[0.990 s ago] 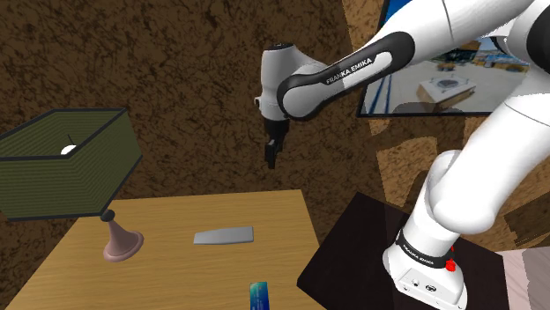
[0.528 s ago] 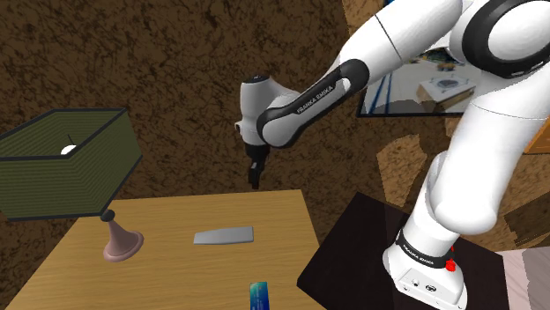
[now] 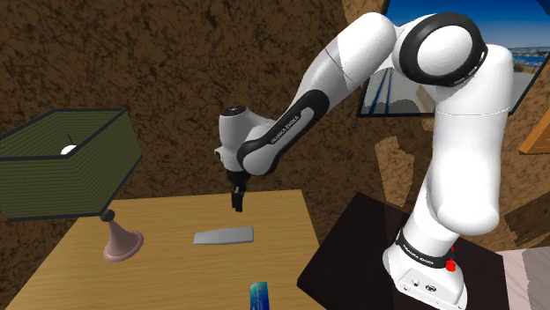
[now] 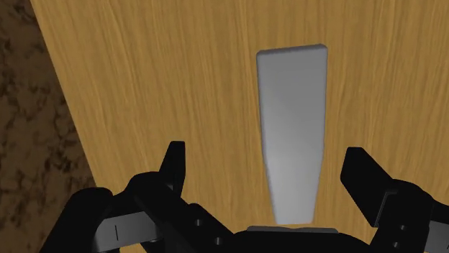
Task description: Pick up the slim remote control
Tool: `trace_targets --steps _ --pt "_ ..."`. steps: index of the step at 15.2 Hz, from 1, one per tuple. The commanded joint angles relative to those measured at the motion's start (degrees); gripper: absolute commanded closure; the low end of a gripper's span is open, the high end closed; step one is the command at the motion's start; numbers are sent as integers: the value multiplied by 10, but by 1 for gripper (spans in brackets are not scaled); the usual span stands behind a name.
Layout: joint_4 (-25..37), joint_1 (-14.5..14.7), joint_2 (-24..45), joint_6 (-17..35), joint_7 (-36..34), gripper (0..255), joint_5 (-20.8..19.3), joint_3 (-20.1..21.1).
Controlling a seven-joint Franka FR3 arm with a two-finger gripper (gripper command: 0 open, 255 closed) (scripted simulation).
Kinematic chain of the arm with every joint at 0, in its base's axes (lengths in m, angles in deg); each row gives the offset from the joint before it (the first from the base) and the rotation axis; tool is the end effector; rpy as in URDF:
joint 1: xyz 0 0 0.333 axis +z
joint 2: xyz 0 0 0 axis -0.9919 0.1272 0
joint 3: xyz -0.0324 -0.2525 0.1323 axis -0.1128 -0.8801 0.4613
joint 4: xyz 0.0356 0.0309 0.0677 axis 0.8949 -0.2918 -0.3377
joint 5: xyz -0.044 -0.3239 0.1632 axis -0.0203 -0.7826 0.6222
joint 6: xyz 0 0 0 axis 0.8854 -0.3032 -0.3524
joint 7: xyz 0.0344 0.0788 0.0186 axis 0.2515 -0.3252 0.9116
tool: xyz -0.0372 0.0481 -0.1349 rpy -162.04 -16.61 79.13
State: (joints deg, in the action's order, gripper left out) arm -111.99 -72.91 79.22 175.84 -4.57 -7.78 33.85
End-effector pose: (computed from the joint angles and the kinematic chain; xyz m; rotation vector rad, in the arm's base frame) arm 0.5031 0.1938 0.2158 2.9466 0.9631 0.0174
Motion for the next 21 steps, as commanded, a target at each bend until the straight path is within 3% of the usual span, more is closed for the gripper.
trace_targets --steps 1,8,18,19,21 --pt "25 11 42 14 -2 0 -11 3" --pt "128 47 182 40 9 0 -41 7" --pt "147 59 237 76 0 0 -55 -6" --pt "148 59 238 76 0 255 -55 -7" --pt "148 59 238 76 0 255 -55 -7"
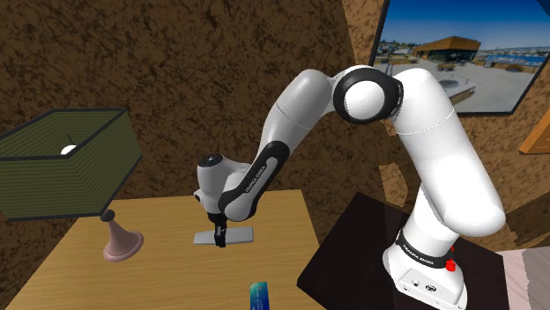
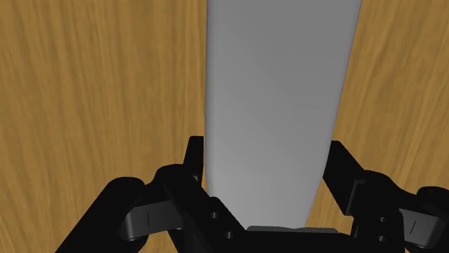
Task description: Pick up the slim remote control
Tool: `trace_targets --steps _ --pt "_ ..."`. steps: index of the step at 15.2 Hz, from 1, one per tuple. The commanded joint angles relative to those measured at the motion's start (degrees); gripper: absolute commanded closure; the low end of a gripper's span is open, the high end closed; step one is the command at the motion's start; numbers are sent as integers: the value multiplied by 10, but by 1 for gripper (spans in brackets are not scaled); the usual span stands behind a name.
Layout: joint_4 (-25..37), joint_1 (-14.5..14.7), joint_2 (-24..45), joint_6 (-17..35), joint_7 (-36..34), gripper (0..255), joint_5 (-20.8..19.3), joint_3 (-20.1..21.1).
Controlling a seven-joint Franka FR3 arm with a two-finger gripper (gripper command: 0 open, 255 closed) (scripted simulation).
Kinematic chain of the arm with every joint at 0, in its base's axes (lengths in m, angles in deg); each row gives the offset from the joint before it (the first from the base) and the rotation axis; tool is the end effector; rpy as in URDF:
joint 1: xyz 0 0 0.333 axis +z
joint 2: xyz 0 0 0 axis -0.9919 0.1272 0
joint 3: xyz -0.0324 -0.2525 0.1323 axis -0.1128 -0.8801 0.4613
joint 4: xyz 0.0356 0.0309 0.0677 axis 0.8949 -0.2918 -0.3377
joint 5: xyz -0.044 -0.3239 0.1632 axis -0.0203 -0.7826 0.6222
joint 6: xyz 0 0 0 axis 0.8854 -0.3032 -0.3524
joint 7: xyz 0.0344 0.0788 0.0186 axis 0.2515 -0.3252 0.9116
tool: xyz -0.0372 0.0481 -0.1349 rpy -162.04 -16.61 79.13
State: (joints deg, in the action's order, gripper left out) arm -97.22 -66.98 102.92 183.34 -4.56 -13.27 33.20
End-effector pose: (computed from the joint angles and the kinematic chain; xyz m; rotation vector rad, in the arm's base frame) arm 0.5235 0.2648 0.0893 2.8939 1.1954 -0.0058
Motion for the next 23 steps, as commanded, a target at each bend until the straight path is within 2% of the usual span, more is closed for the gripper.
trace_targets --steps 1,7,23 --pt "0 0 1 1 0 255 0 0" --pt "-1 0 0 1 0 255 0 0" --pt "-23 -20 -96 -73 19 255 28 26"
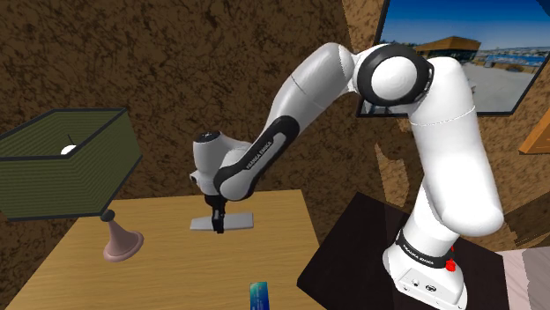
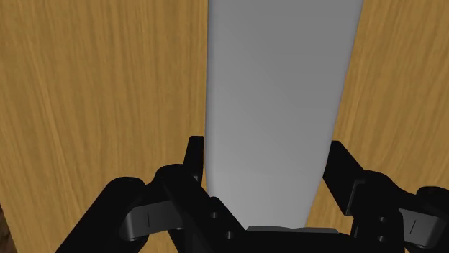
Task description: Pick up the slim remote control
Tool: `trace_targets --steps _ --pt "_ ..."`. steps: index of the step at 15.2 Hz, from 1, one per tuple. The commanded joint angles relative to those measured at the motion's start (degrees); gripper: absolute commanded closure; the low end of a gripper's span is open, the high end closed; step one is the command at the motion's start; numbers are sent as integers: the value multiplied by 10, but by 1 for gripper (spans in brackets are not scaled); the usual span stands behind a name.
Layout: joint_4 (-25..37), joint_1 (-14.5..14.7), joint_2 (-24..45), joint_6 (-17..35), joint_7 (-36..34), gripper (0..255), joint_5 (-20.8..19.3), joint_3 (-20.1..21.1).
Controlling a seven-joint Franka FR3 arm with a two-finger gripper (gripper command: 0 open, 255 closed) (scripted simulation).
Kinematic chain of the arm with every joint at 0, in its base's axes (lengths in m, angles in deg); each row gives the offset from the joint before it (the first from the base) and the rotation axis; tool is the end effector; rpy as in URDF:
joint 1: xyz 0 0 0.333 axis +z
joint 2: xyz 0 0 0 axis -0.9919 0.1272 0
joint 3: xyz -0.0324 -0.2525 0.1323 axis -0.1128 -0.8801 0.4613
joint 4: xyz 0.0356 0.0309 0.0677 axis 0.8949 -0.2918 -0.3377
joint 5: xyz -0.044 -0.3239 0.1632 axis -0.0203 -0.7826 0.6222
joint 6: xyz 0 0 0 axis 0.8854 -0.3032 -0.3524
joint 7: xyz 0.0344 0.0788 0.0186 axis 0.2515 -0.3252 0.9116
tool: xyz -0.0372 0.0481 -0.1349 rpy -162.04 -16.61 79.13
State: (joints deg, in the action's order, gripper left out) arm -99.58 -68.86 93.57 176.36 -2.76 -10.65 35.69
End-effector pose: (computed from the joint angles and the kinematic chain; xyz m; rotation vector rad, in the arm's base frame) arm 0.5237 0.2646 0.1610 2.8938 1.1959 -0.0063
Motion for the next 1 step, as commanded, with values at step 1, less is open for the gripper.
trace_targets --steps 1 --pt "1 -1 -3 -4 1 255 1 1"
